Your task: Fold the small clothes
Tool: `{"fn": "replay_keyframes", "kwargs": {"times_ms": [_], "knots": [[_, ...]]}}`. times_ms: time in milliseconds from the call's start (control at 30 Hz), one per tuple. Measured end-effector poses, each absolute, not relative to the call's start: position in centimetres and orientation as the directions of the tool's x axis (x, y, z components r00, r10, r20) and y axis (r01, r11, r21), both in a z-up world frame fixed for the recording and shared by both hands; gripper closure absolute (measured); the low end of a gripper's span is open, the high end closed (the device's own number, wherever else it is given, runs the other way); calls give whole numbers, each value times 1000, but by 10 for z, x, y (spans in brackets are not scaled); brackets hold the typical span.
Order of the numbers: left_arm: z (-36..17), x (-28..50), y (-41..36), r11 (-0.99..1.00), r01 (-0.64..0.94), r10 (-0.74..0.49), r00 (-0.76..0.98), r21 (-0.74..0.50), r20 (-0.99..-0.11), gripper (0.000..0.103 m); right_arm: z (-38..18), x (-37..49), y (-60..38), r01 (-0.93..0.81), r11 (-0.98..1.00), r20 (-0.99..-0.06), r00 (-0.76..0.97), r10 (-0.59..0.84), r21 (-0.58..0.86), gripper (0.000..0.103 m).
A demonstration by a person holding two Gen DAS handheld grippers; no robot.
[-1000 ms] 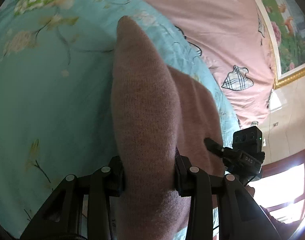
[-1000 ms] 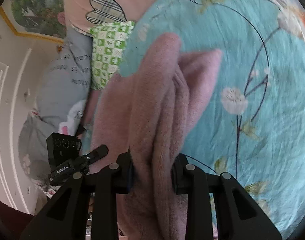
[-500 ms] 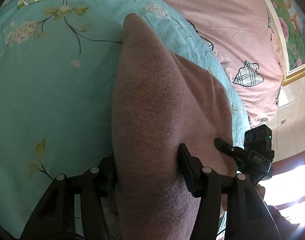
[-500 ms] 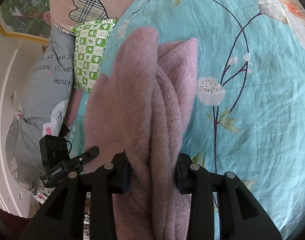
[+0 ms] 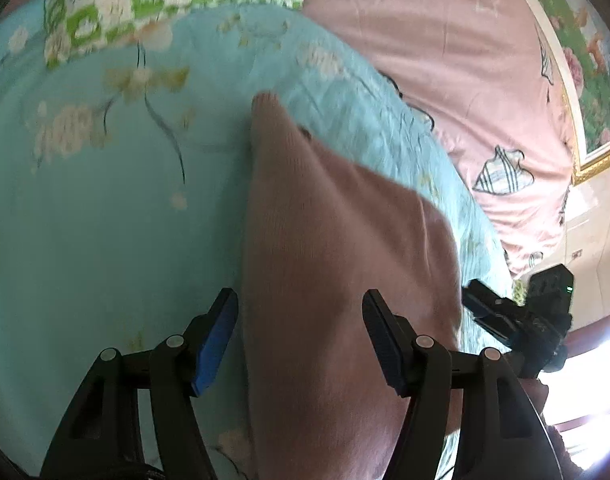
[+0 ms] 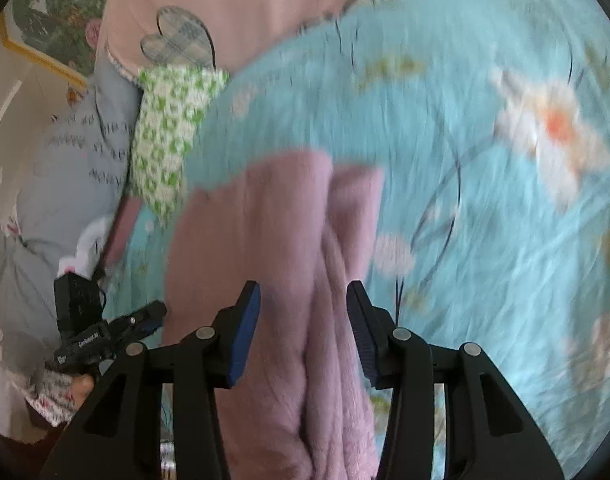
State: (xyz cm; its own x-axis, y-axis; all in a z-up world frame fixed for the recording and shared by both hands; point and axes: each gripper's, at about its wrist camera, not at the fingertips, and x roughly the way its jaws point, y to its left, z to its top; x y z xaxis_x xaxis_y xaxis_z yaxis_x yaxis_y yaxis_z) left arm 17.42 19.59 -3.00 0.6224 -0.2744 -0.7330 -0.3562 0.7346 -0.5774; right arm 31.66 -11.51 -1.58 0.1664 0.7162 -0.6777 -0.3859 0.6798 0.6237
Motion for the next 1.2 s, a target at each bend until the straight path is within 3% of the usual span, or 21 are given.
{"fn": "replay_keyframes", "kwargs": {"times_ms": [133, 167, 267, 333, 500, 700, 800, 1033, 1200], "knots": [[-28, 197, 202, 759, -377, -225, 612, -530, -758, 38, -3, 329, -99, -422, 676, -671, 188, 717, 604, 58], [-33, 204, 203, 762, -392, -213, 598, -515, -772, 38, -5, 332, -90, -431, 687, -692, 177, 700, 585, 62], [-45, 216, 206, 766, -422, -194, 568, -485, -800, 38, -14, 336, -74, -438, 705, -726, 155, 670, 557, 90], [-47, 224, 204, 776, -433, -173, 554, -459, -814, 40, -14, 336, -69, -453, 708, -731, 163, 663, 542, 93], [-38, 235, 192, 824, -407, -122, 549, -393, -827, 40, 16, 335, -80, -493, 688, -665, 258, 701, 533, 95], [-58, 250, 180, 840, -418, -106, 500, -346, -860, 37, -38, 346, -80, -442, 790, -794, 239, 559, 424, 96], [-54, 249, 178, 841, -423, -100, 492, -338, -865, 37, -50, 341, -87, -415, 798, -796, 236, 558, 437, 96], [-15, 208, 165, 874, -375, -72, 525, -307, -848, 38, -8, 329, -98, -417, 785, -763, 267, 588, 459, 94], [5, 159, 142, 882, -283, -162, 568, -377, -807, 39, 24, 290, -118, -439, 712, -688, 247, 683, 549, 93]]}}
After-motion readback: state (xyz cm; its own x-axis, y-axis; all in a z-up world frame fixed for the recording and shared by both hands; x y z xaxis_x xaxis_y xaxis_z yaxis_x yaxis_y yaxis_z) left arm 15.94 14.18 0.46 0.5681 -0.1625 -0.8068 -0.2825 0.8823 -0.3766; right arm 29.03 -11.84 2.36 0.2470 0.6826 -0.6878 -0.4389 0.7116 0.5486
